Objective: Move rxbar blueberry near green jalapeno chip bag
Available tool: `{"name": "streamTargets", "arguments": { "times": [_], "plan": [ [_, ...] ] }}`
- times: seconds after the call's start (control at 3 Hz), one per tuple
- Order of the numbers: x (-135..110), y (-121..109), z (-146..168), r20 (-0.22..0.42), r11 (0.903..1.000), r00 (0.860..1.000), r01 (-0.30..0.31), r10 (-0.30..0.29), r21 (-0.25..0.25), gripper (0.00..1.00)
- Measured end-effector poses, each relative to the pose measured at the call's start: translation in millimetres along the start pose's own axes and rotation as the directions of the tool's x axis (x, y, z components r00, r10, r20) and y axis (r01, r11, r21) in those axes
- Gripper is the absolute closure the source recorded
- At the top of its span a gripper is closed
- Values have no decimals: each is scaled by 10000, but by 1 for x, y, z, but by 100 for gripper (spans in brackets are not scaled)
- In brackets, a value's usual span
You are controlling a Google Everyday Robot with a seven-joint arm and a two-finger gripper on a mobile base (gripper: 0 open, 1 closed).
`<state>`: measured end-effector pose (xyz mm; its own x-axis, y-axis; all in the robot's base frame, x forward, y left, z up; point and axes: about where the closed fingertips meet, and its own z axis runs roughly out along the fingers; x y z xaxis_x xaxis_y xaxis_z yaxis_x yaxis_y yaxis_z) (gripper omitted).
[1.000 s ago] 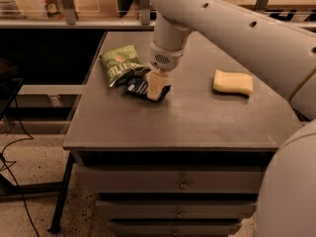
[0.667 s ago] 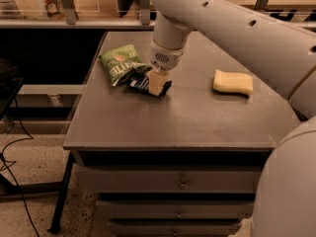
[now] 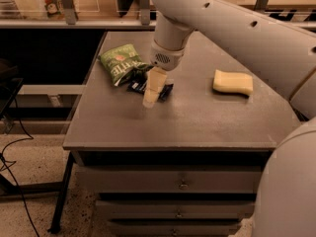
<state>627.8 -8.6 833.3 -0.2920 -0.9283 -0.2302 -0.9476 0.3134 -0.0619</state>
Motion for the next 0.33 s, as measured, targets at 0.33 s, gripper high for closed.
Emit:
{"name": "streamTargets", "arguments": {
  "times": [0.33],
  "plan": [
    [0,0,0,0,10000,10000,0,0,-1,0]
  ]
}}
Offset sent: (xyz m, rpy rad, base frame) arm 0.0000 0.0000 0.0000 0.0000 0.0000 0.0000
